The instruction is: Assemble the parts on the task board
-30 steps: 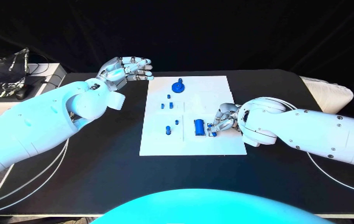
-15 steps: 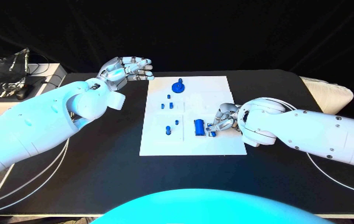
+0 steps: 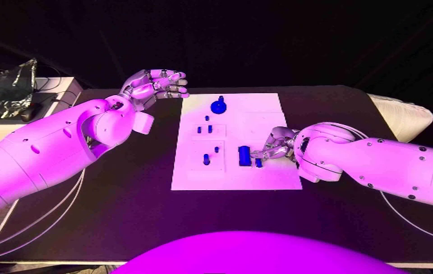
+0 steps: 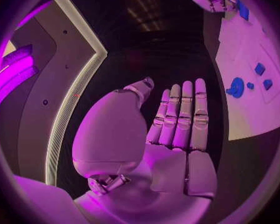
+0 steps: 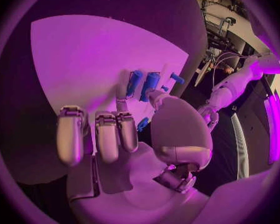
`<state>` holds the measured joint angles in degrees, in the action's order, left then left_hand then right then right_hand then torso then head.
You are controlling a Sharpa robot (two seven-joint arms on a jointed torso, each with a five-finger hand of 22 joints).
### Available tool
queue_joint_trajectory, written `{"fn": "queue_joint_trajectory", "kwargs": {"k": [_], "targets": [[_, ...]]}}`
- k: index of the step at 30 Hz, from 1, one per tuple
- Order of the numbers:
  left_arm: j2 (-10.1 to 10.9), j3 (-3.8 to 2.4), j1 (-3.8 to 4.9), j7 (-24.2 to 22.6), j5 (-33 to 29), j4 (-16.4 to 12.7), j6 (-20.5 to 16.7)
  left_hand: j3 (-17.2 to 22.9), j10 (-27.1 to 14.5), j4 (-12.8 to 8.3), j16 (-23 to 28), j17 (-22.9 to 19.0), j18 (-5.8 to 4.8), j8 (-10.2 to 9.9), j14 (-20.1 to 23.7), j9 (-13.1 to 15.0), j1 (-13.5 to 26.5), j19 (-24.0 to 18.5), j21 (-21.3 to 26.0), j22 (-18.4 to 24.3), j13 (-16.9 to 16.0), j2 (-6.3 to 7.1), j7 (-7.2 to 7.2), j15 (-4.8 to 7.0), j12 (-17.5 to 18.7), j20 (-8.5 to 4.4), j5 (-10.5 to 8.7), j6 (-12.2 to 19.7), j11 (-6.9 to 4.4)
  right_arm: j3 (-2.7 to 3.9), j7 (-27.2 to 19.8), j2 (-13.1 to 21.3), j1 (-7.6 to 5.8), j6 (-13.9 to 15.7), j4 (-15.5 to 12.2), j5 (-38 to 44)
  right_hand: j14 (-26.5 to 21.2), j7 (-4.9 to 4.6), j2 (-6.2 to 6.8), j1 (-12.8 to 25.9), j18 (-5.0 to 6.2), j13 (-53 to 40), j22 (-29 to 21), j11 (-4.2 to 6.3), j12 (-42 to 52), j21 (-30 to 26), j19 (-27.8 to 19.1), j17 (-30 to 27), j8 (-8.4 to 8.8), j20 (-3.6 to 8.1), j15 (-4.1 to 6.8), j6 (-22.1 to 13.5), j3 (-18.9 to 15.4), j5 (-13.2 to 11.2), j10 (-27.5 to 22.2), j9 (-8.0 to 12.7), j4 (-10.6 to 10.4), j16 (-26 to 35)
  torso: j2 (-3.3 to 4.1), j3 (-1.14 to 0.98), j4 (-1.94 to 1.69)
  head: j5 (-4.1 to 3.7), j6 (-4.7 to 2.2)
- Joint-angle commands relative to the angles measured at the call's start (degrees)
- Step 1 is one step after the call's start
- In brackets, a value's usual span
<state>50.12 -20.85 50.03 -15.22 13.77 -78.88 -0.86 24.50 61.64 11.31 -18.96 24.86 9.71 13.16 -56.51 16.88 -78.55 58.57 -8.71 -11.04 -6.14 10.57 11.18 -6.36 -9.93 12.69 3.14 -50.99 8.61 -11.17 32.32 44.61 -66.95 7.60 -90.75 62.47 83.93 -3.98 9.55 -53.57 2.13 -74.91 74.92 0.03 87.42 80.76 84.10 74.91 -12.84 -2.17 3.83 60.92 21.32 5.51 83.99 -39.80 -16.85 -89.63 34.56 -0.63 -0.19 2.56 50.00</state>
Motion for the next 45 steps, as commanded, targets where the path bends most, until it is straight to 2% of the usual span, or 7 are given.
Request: {"fn": "queue_joint_trajectory", "kwargs": {"k": [1,16,20,23,29,37,45], "targets": [[-0.04,-0.03,0.01,-0.27,0.10,-0.14,0.94,0.02,-0.30,0.39,-0.21,0.05,0.71,0.18,0.33,-0.07,-0.57,0.38,0.24,0.05,-0.10,-0.02,0.36,-0.05,-0.17,0.12,-0.20,-0.02,-0.01,0.02,-0.87,0.84,0.06,1.49,-0.72,0.12,6.07,0.04,0.00,0.81,-0.51,-13.65,12.89,0.34,0.02,0.15,4.63,15.09,-0.27,0.33,0.28,0.32,-0.68,-0.40,4.80,0.10,0.07,-0.37,0.01,-0.05,0.05,-0.06,0.00],[-0.19,-0.02,0.00,-0.11,0.16,0.07,1.12,0.02,-0.30,0.39,-0.21,0.05,0.71,0.18,0.33,-0.07,-0.57,0.38,0.24,0.05,-0.10,-0.02,0.36,-0.05,-0.17,0.12,-0.20,-0.02,-0.01,0.10,-1.67,5.37,0.07,-0.17,-5.01,-1.90,6.07,0.15,0.49,-3.93,-0.54,-13.63,12.93,0.44,-0.03,0.29,4.67,15.09,-0.94,0.41,0.37,0.29,-4.17,-0.10,4.79,0.53,0.44,-0.37,-0.06,-0.08,0.08,-0.29,0.00],[-0.22,-0.01,0.00,-0.10,0.16,0.11,1.11,0.02,-0.30,0.39,-0.21,0.05,0.71,0.18,0.33,-0.07,-0.57,0.38,0.24,0.05,-0.10,-0.02,0.36,-0.05,-0.17,0.12,-0.20,-0.02,-0.01,0.09,-1.76,6.29,0.16,-1.54,-5.82,-2.17,6.07,0.18,1.16,-9.72,-0.55,-13.66,12.94,0.47,0.01,0.30,4.67,15.09,-1.41,0.43,0.40,0.21,-6.20,-2.23,4.81,0.88,0.96,-0.37,-0.06,0.00,0.13,-0.25,0.00],[-0.23,0.00,0.00,-0.09,0.17,0.15,1.09,0.02,-0.30,0.39,-0.21,0.05,0.71,0.18,0.33,-0.07,-0.57,0.38,0.24,0.05,-0.10,-0.02,0.36,-0.05,-0.17,0.12,-0.20,-0.02,-0.01,0.09,-1.81,6.79,0.29,-2.00,-6.30,-2.25,6.07,0.11,1.38,-11.88,-0.57,-13.63,12.97,0.40,-0.05,0.42,4.68,15.09,-1.58,0.43,0.36,0.11,-7.61,0.34,4.78,1.13,0.91,-0.37,-0.05,-0.03,0.17,-0.24,0.00],[-0.27,0.03,-0.01,-0.03,0.17,0.24,1.17,0.02,-0.30,0.39,-0.21,0.05,0.71,0.18,0.33,-0.07,-0.57,0.38,0.24,0.05,-0.10,-0.02,0.36,-0.05,-0.17,0.12,-0.20,-0.02,-0.01,0.09,-1.80,7.14,0.46,-2.24,-6.49,-2.14,6.07,0.11,1.40,-12.24,-0.57,-13.66,12.97,0.42,0.00,0.41,4.68,15.09,-1.62,0.42,0.36,0.11,-7.82,0.43,4.81,1.17,0.95,-0.37,-0.06,0.00,0.02,-0.45,0.00],[-0.31,0.08,-0.01,-0.05,0.17,0.23,1.18,0.02,-0.30,0.39,-0.21,0.05,0.71,0.18,0.33,-0.07,-0.57,0.38,0.24,0.05,-0.10,-0.02,0.36,-0.05,-0.17,0.12,-0.20,-0.02,-0.01,0.09,-1.33,5.84,0.65,-1.27,-5.15,-1.17,6.07,0.24,-0.26,-13.35,-0.56,-13.68,12.95,0.52,0.04,0.35,4.68,15.09,-1.99,0.46,0.43,0.46,-7.44,0.79,4.83,1.28,0.73,-0.37,0.01,0.07,-0.10,-0.43,0.00],[-0.17,0.09,-0.01,-0.05,0.17,0.13,1.12,0.02,-0.30,0.39,-0.21,0.05,0.71,0.18,0.33,-0.07,-0.57,0.38,0.24,0.05,-0.10,-0.02,0.36,-0.05,-0.17,0.12,-0.20,-0.02,-0.01,0.09,-1.07,4.66,1.43,-0.28,-4.25,-0.86,6.07,0.30,-0.78,-13.71,-0.54,-13.67,12.93,0.58,0.02,0.24,4.67,15.09,-2.13,0.48,0.47,0.58,-7.18,1.01,4.83,1.31,0.75,-0.37,0.07,0.04,-0.03,-0.18,0.00]]}}
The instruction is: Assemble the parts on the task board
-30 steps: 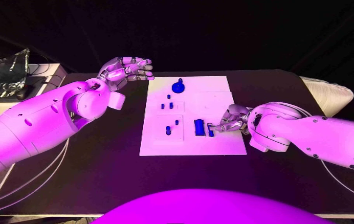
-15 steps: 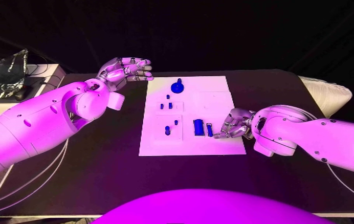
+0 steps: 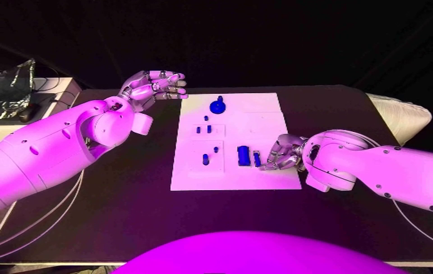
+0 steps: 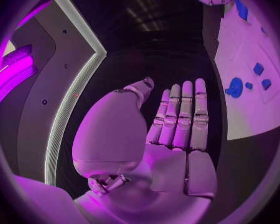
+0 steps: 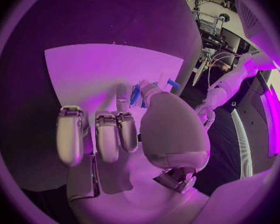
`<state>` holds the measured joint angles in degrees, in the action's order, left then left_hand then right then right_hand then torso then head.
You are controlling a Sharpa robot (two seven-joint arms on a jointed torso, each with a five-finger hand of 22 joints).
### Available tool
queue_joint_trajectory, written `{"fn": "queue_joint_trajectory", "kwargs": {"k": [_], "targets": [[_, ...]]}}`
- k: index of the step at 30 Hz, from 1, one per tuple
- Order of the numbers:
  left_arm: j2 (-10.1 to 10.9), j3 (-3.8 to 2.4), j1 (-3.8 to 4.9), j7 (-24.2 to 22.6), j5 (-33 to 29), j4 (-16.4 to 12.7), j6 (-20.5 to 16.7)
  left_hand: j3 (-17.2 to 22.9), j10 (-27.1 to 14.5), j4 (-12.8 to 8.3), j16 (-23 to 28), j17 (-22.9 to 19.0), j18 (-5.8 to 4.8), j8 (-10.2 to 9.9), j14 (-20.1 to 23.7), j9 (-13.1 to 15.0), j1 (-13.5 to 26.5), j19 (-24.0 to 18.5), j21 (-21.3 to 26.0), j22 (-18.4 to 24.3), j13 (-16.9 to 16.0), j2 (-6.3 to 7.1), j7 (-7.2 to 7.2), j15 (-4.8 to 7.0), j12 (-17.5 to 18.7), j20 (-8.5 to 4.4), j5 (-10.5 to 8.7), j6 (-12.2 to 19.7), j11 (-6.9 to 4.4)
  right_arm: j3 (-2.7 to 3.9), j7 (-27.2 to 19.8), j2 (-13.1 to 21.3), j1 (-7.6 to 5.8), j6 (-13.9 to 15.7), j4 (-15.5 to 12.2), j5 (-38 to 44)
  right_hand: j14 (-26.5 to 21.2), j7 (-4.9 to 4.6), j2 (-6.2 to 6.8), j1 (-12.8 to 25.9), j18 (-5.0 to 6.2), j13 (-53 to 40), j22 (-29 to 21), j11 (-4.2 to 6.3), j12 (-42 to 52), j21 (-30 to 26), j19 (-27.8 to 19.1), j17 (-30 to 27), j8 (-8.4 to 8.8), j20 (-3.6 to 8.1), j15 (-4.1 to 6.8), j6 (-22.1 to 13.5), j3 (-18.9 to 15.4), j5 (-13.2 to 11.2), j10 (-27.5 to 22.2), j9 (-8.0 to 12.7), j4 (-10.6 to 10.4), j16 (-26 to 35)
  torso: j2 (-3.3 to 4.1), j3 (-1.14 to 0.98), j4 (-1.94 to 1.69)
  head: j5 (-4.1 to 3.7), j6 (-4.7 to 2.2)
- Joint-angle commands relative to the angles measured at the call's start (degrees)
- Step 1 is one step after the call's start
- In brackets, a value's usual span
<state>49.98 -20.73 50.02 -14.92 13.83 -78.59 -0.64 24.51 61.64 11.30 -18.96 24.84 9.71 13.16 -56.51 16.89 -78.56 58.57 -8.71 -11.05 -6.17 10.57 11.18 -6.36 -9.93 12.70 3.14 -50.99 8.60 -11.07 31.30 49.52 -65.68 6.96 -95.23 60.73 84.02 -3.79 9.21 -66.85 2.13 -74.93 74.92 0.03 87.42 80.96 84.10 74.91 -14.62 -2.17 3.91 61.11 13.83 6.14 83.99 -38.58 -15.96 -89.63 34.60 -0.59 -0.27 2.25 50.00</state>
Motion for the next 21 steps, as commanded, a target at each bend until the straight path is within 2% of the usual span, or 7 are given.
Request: {"fn": "queue_joint_trajectory", "kwargs": {"k": [1,4,17,21], "targets": [[-0.01,-0.02,0.00,-0.33,0.11,-0.17,0.90,0.02,-0.31,0.39,-0.21,0.07,0.71,0.18,0.33,-0.08,-0.57,0.38,0.24,0.06,-0.07,-0.02,0.35,-0.05,-0.18,0.12,-0.20,-0.02,-0.01,0.00,-0.02,-0.33,0.21,0.58,0.33,0.96,5.98,0.11,-0.54,-0.44,-0.53,-13.62,12.91,0.59,-0.03,-0.02,4.66,15.09,-0.38,0.49,0.39,0.42,0.35,0.47,4.81,0.10,-0.17,-0.37,0.02,0.01,0.06,0.15,0.00],[0.04,-0.02,0.00,-0.28,0.11,-0.21,0.91,0.02,-0.31,0.39,-0.21,0.07,0.71,0.18,0.33,-0.08,-0.57,0.38,0.24,0.06,-0.07,-0.02,0.35,-0.05,-0.18,0.12,-0.20,-0.02,-0.01,0.00,0.05,-0.49,0.29,1.13,0.58,1.31,5.98,0.14,-0.92,-0.27,-0.53,-13.66,12.92,0.61,0.03,0.02,4.67,15.08,-0.48,0.52,0.43,0.46,0.44,1.26,4.83,0.16,-0.38,-0.36,0.00,0.00,0.06,0.21,0.00],[0.08,-0.02,0.00,-0.23,0.16,-0.24,0.91,0.02,-0.31,0.39,-0.21,0.07,0.71,0.18,0.33,-0.08,-0.57,0.38,0.24,0.06,-0.07,-0.02,0.35,-0.05,-0.18,0.12,-0.20,-0.02,-0.01,0.01,0.29,-0.93,0.35,3.04,1.65,3.03,5.98,0.21,-1.42,0.01,-0.55,-13.70,12.93,0.68,0.10,0.10,4.69,15.09,-0.69,0.57,0.49,0.61,0.56,2.03,4.87,0.21,-0.54,-0.37,-0.03,-0.07,0.07,0.17,0.00],[0.08,-0.02,0.00,-0.23,0.19,-0.23,0.90,0.02,-0.31,0.39,-0.21,0.07,0.71,0.18,0.33,-0.08,-0.57,0.38,0.24,0.06,-0.07,-0.02,0.35,-0.05,-0.18,0.12,-0.20,-0.02,-0.01,0.02,0.30,-1.22,0.35,3.01,1.90,3.10,5.98,0.21,-1.57,0.39,-0.55,-13.70,12.94,0.68,0.11,0.14,4.70,15.09,-0.76,0.58,0.50,0.64,0.50,2.20,4.88,0.24,-0.64,-0.37,-0.07,-0.02,0.05,0.15,0.00]]}}
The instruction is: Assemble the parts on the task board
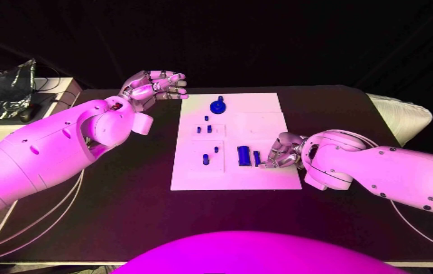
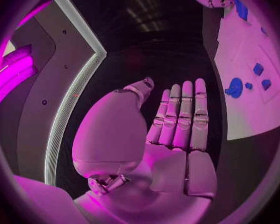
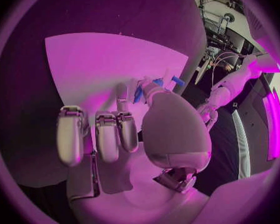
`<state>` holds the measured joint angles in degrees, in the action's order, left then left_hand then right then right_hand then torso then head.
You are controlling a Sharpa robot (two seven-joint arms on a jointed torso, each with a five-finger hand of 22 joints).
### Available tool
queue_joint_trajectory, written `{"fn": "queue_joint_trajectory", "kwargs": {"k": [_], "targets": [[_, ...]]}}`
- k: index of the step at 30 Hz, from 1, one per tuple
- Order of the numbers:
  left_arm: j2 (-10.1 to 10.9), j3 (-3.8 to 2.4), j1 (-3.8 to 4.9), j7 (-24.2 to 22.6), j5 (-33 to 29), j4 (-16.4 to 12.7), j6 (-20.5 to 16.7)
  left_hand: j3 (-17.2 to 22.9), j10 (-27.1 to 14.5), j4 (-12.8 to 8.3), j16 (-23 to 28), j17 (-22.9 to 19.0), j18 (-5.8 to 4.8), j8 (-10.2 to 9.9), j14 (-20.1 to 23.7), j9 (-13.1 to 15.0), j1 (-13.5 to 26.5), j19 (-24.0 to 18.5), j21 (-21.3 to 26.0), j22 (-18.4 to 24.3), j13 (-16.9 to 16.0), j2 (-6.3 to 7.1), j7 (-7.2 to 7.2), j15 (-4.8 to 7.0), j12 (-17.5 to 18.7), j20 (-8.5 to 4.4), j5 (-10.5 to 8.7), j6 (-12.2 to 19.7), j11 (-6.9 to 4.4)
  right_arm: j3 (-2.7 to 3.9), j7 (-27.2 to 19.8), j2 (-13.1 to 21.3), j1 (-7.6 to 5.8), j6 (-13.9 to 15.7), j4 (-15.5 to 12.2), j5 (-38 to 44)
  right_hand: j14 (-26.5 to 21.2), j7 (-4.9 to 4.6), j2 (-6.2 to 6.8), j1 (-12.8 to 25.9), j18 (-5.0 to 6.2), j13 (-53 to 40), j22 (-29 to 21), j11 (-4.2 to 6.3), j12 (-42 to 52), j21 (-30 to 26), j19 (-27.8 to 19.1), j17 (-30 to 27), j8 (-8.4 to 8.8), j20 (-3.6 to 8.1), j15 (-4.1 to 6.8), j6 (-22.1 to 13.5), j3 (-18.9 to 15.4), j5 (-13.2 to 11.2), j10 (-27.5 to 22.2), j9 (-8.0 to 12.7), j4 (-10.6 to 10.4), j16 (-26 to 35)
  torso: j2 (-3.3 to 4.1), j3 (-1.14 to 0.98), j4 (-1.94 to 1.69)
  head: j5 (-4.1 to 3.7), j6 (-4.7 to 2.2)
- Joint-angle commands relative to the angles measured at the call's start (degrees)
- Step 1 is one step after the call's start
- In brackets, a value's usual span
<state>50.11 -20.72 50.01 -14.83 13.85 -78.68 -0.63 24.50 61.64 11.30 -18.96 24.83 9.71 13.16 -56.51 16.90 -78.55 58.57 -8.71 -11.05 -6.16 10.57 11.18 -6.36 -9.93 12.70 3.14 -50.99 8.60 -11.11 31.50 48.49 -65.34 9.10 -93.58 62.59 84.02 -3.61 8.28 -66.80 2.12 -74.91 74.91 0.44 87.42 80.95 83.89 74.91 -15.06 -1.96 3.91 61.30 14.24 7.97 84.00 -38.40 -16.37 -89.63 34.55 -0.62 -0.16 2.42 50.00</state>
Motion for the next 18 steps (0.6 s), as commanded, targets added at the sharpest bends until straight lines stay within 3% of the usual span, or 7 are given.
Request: {"fn": "queue_joint_trajectory", "kwargs": {"k": [1,3,4,7,18], "targets": [[-0.06,-0.02,0.00,-0.32,0.17,-0.15,0.88,0.02,-0.31,0.39,-0.21,0.08,0.72,0.18,0.33,-0.09,-0.57,0.38,0.24,0.06,-0.08,-0.02,0.35,-0.05,-0.18,0.12,-0.20,-0.02,-0.01,0.05,0.11,-0.24,0.00,0.66,0.30,1.24,5.98,0.03,-0.65,0.34,-0.55,-13.70,12.96,0.26,0.09,0.17,4.91,15.09,-0.32,0.37,0.50,0.46,0.09,0.38,4.86,0.06,-0.23,-0.37,-0.03,0.03,-0.04,0.01,0.00],[-0.05,-0.02,0.00,-0.32,0.17,-0.17,0.86,-0.15,-0.38,0.70,-0.27,0.21,0.73,0.23,0.43,-0.14,-0.79,0.52,0.48,0.26,-0.16,-0.14,0.31,-0.05,-0.26,0.14,-0.21,-0.04,-0.03,0.05,0.15,-0.30,0.00,0.03,0.37,1.31,5.98,0.09,-0.57,0.11,-0.54,-13.69,12.95,0.30,0.06,0.10,4.90,15.09,-0.35,0.39,0.51,0.42,0.14,0.49,4.85,0.07,-0.01,-0.37,0.00,0.07,-0.08,0.00,0.00],[-0.05,-0.02,0.00,-0.32,0.17,-0.17,0.85,-0.15,-0.38,0.70,-0.27,0.21,0.73,0.23,0.43,-0.14,-0.79,0.52,0.48,0.26,-0.16,-0.14,0.31,-0.05,-0.26,0.14,-0.21,-0.04,-0.03,0.05,0.17,-0.32,-0.01,-0.38,0.42,1.34,5.98,0.25,0.05,-1.59,-0.52,-13.68,12.93,0.45,0.04,0.02,4.89,15.09,-0.46,0.45,0.62,0.29,0.52,0.20,4.84,0.10,1.15,-0.37,0.01,0.06,-0.09,0.03,0.00],[-0.03,-0.02,0.01,-0.31,0.21,-0.17,0.83,-0.15,-0.38,0.70,-0.27,0.21,0.73,0.23,0.43,-0.14,-0.79,0.52,0.48,0.26,-0.16,-0.14,0.31,-0.05,-0.26,0.14,-0.21,-0.04,-0.03,0.05,0.22,-0.38,-0.01,-1.41,0.55,1.41,5.98,0.23,0.86,-3.58,-0.52,-13.64,12.91,0.45,-0.04,-0.05,4.87,15.07,-0.63,0.50,0.64,0.15,1.11,-2.86,4.80,0.33,2.10,-0.36,-0.02,0.11,-0.06,0.06,0.00],[-0.17,-0.02,0.00,-0.16,0.32,0.00,1.02,-0.19,-0.38,0.78,-0.29,0.23,0.73,0.24,0.43,-0.14,-0.76,0.55,0.51,0.29,-0.17,-0.16,0.32,-0.05,-0.28,0.14,-0.21,-0.05,-0.03,0.05,0.17,-0.79,-0.01,-4.75,0.70,1.78,5.97,0.21,3.23,-8.97,-0.52,-13.53,12.91,0.43,-0.25,-0.11,4.85,15.05,-0.74,0.48,0.61,0.16,2.25,-3.30,4.69,1.16,5.16,-0.35,-0.07,0.06,-0.04,0.15,0.00]]}}
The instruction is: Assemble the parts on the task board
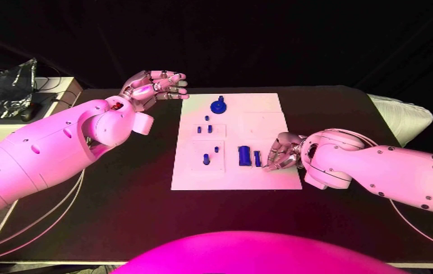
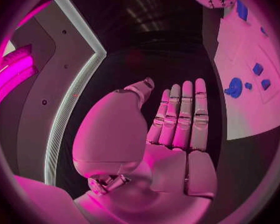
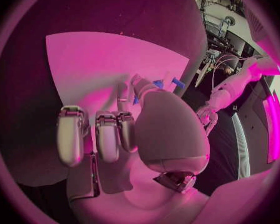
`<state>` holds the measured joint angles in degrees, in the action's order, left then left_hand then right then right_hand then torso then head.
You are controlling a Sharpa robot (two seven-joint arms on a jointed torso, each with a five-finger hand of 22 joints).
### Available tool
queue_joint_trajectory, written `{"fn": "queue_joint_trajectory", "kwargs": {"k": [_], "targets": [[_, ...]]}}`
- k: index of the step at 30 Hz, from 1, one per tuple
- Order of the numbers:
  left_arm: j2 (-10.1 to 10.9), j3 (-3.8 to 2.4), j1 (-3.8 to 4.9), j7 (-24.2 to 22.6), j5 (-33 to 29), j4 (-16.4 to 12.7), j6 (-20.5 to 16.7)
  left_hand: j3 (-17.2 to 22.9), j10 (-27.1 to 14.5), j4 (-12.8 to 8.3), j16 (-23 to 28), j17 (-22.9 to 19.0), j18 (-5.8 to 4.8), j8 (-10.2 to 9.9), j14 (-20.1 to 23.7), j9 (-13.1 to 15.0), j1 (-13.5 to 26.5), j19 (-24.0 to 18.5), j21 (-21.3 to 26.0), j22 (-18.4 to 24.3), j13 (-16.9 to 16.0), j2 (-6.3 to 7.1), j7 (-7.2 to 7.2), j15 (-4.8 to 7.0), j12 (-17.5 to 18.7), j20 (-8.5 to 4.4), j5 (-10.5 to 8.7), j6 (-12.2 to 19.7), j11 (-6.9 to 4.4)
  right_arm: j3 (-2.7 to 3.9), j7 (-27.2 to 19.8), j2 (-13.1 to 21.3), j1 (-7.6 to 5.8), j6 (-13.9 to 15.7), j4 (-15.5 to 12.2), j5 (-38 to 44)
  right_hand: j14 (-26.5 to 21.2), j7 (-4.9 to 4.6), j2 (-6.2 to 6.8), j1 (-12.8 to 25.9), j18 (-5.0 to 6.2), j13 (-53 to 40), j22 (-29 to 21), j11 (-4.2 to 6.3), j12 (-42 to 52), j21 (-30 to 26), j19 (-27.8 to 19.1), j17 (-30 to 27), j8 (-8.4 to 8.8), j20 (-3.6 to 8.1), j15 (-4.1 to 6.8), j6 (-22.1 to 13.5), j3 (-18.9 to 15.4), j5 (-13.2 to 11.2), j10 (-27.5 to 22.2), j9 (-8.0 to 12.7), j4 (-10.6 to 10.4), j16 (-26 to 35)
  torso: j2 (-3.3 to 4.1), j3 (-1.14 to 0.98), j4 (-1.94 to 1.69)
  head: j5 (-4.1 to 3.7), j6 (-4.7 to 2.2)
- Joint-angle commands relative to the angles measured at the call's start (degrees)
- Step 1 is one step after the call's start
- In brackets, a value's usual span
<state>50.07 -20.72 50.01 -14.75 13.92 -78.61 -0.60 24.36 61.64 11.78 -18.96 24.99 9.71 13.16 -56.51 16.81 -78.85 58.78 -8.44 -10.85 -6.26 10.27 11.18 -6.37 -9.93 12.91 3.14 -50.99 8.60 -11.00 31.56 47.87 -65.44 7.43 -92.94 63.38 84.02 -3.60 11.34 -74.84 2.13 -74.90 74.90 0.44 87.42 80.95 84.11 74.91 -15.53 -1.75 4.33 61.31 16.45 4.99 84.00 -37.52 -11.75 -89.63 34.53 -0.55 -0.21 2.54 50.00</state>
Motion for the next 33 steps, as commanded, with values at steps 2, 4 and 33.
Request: {"fn": "queue_joint_trajectory", "kwargs": {"k": [2,4,33], "targets": [[-0.16,-0.02,0.00,-0.23,0.28,-0.03,1.00,-0.07,-0.39,0.33,-0.29,0.08,0.73,0.24,0.44,-0.06,-0.48,0.34,0.26,0.10,-0.08,0.14,0.32,-0.05,-0.28,-0.07,-0.21,-0.05,-0.02,-0.06,0.10,-0.28,0.09,-3.30,0.08,1.09,5.97,0.15,0.50,-1.54,-0.53,-13.52,12.92,0.40,-0.30,-0.06,4.64,15.03,-0.26,0.24,0.15,0.19,0.07,-0.75,4.67,0.44,0.88,-0.34,-0.07,-0.03,0.00,0.06,0.00],[-0.18,-0.02,0.00,-0.22,0.29,-0.01,1.01,-0.07,-0.39,0.33,-0.29,0.08,0.73,0.24,0.44,-0.06,-0.48,0.34,0.26,0.10,-0.08,0.14,0.32,-0.05,-0.28,-0.07,-0.21,-0.05,-0.02,-0.06,0.05,-0.33,0.10,-3.26,0.03,1.14,5.97,0.13,0.56,-1.61,-0.53,-13.51,12.92,0.39,-0.32,-0.08,4.63,15.02,-0.25,0.23,0.14,0.20,0.06,-0.79,4.66,0.47,0.91,-0.33,-0.06,-0.06,0.01,0.06,0.00],[-3.50,0.00,-0.13,-5.14,-2.18,4.40,-3.87,-0.23,-0.60,0.71,1.76,-0.39,0.62,0.26,1.88,-0.23,-1.71,-0.34,1.62,1.01,0.22,0.03,-0.85,-0.37,0.45,0.29,-0.21,0.16,-0.05,1.67,-39.23,0.51,-2.21,16.62,10.70,-27.86,1.57,-3.21,-0.88,-4.84,4.35,-3.83,3.96,-2.36,-17.95,-31.61,-1.70,0.29,3.40,-1.67,-2.11,-6.24,1.85,3.52,-5.42,3.56,-0.75,9.11,-2.12,0.56,0.53,-1.93,-0.74]]}}
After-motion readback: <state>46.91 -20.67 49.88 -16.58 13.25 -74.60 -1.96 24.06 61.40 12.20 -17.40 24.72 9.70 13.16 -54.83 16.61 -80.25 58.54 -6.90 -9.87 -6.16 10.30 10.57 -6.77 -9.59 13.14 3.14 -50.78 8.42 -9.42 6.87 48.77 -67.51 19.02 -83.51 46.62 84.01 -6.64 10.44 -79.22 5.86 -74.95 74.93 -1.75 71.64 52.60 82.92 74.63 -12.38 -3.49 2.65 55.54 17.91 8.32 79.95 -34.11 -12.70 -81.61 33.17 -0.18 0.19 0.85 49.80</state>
